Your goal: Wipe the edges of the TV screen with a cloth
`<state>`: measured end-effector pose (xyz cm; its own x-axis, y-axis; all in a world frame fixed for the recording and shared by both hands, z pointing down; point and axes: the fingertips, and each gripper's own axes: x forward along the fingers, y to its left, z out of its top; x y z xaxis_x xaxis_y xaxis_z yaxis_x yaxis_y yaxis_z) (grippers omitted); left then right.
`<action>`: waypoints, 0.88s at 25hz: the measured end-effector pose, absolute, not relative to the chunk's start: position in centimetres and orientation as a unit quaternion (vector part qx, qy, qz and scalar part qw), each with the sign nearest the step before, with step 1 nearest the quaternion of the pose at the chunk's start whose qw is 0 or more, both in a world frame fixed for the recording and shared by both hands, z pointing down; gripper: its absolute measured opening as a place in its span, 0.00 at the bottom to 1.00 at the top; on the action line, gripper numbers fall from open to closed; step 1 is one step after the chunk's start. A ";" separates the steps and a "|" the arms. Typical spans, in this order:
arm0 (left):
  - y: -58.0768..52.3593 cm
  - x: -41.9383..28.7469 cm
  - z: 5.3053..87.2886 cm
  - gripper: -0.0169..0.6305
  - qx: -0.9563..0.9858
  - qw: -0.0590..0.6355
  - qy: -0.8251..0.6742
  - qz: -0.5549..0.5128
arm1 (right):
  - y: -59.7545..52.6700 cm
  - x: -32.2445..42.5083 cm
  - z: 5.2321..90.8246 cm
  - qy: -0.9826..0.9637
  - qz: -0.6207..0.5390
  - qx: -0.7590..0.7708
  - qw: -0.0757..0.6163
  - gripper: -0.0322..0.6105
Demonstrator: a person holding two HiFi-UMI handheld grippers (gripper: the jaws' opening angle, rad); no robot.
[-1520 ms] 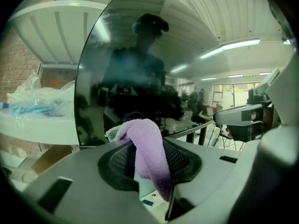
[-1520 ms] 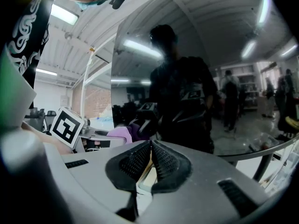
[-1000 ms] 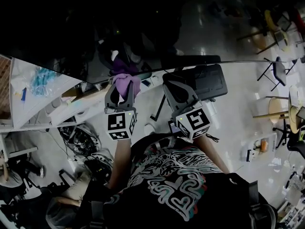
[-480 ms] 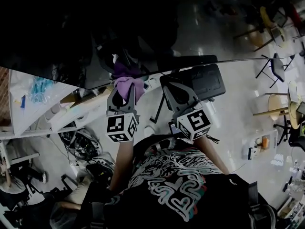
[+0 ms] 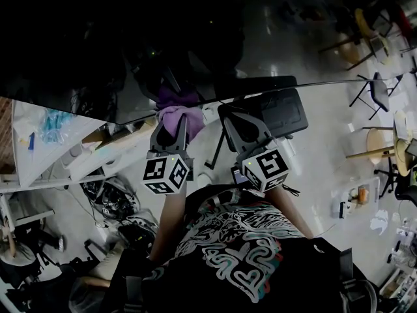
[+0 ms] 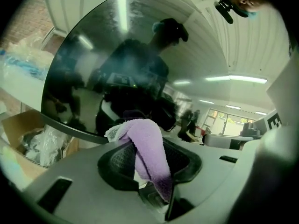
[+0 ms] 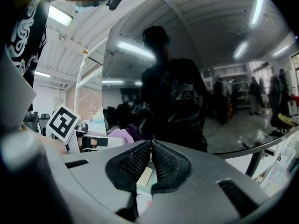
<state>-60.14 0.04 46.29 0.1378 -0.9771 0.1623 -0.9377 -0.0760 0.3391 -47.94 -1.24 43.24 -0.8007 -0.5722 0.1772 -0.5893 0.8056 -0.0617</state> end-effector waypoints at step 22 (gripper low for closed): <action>-1.3 -58.0 46.1 0.24 0.721 0.271 -0.613 -0.178 | -2.4 -45.4 42.5 -0.941 0.064 0.327 0.064 0.10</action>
<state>-57.96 -1.25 46.14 0.1848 -0.9799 0.0757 -0.7874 -0.1015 0.6081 -45.42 -2.36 42.49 -0.7780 -0.6068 0.1630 -0.6232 0.7781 -0.0782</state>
